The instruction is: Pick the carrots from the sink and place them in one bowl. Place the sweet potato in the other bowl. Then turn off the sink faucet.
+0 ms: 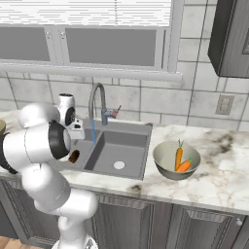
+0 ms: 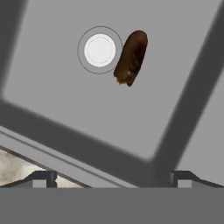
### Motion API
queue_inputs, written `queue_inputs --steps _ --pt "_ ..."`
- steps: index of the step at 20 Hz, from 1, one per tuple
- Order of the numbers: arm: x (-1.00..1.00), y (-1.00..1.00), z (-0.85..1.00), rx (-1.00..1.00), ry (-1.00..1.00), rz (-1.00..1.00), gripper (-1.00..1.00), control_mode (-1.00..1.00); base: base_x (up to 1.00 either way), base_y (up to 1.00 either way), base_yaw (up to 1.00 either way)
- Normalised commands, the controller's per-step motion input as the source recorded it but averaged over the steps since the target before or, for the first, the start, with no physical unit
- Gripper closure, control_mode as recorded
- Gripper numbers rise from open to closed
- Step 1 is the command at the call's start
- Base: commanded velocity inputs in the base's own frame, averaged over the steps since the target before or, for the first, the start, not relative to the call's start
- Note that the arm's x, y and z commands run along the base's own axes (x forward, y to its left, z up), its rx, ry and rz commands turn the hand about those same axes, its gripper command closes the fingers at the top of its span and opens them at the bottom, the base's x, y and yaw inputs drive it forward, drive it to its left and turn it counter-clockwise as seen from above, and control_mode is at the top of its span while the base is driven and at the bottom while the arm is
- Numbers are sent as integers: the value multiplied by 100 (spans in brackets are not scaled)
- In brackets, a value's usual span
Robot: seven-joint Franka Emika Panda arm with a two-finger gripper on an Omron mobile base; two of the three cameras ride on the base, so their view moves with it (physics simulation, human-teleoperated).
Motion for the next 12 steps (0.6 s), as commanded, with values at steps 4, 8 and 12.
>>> queue_inputs --steps 4,8,12 --pt "20 5 -9 0 0 -9 -100 -100 0 0 0" --pt "42 27 -14 -1 0 -5 -100 -100 0 0 0" --pt "23 30 -20 -5 0 -9 -100 -100 0 0 0"
